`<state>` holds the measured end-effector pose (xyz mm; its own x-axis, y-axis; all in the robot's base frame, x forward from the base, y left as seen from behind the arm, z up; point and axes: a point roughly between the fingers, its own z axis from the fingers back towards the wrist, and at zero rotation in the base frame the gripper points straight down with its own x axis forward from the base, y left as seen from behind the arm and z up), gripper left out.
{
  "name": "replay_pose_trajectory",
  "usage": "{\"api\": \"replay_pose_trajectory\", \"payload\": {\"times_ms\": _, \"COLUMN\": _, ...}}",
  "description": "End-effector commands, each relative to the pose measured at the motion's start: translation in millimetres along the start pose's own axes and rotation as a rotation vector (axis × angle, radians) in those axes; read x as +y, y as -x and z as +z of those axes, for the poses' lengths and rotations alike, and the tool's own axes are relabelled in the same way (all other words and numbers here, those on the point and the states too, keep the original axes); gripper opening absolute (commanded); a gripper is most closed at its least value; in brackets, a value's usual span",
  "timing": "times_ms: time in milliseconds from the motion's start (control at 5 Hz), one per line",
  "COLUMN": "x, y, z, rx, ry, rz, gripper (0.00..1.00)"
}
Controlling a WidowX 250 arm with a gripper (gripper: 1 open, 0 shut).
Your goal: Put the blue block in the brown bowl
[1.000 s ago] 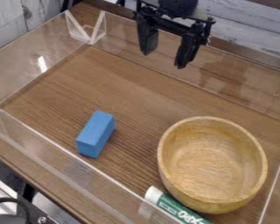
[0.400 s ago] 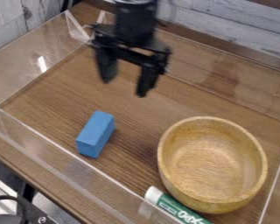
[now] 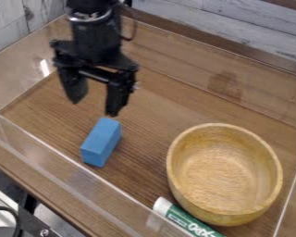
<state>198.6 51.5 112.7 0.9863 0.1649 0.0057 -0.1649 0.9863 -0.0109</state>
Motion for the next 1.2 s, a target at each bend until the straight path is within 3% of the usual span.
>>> {"api": "replay_pose_trajectory", "payload": {"times_ms": 0, "x": 3, "y": -2.7, "z": -1.0, "rx": -0.037, "ry": -0.004, "rz": 0.015, "gripper": 1.00}}
{"api": "replay_pose_trajectory", "payload": {"times_ms": 1000, "x": 0, "y": -0.3, "z": -30.1, "rx": 0.001, "ry": 0.013, "rz": 0.039, "gripper": 1.00}}
